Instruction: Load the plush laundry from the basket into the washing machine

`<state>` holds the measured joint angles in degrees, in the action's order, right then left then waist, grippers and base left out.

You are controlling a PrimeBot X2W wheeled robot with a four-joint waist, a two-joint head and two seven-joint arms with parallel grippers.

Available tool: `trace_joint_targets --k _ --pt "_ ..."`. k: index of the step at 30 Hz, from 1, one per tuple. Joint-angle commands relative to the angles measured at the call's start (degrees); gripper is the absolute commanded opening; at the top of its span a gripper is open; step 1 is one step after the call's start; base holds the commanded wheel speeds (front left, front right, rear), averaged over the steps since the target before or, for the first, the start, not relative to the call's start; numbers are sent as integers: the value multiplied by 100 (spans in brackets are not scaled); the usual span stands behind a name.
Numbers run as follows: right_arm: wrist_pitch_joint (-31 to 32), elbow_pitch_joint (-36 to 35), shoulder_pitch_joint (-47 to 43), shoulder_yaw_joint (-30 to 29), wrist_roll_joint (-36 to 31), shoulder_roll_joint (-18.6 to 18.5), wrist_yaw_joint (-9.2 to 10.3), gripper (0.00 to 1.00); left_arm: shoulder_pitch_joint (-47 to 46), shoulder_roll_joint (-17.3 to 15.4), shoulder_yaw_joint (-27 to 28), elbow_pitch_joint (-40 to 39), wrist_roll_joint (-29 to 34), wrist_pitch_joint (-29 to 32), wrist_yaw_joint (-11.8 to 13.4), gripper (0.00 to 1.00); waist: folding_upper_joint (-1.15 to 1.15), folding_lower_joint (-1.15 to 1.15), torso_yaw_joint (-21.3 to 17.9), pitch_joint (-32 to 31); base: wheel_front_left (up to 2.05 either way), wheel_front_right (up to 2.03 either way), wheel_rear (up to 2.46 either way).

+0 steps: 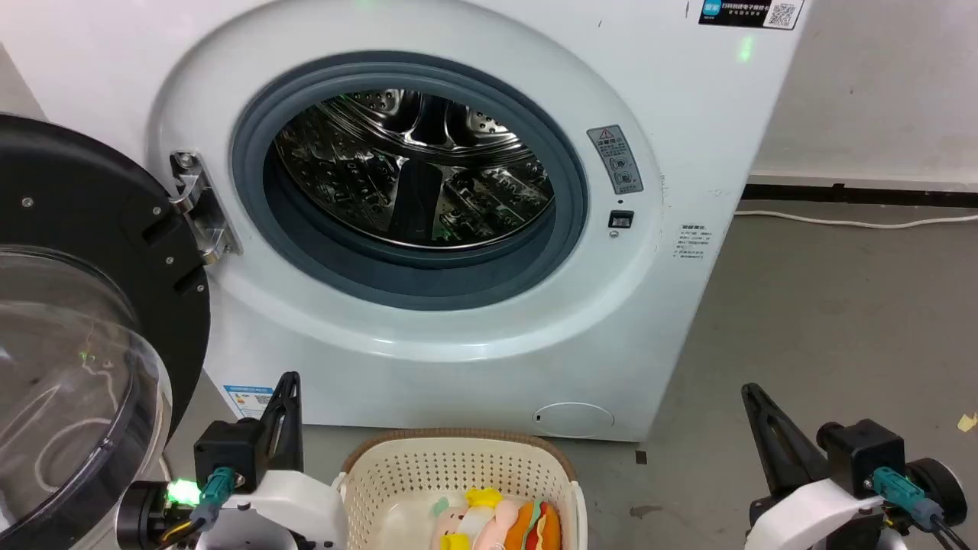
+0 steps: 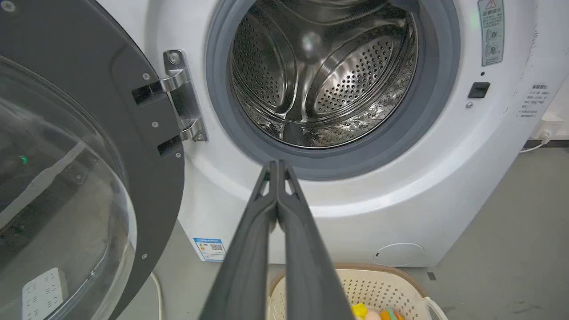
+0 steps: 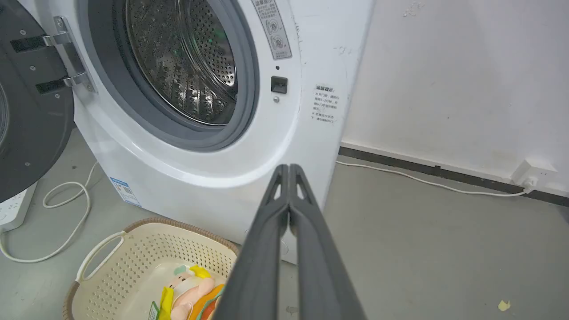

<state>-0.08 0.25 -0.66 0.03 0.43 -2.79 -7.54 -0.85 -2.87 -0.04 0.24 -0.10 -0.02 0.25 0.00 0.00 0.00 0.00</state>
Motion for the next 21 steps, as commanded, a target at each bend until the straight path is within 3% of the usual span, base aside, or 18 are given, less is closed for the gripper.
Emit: trace_joint_targets --k 1,21 --pt "8 -25 66 -3 -43 -9 5 0 85 0 4 -24 10 2 -25 0 0 0 0 0 0 0 0" --pt "8 -25 66 -3 -43 -9 5 0 85 0 4 -24 10 2 -25 0 0 0 0 0 0 0 0"
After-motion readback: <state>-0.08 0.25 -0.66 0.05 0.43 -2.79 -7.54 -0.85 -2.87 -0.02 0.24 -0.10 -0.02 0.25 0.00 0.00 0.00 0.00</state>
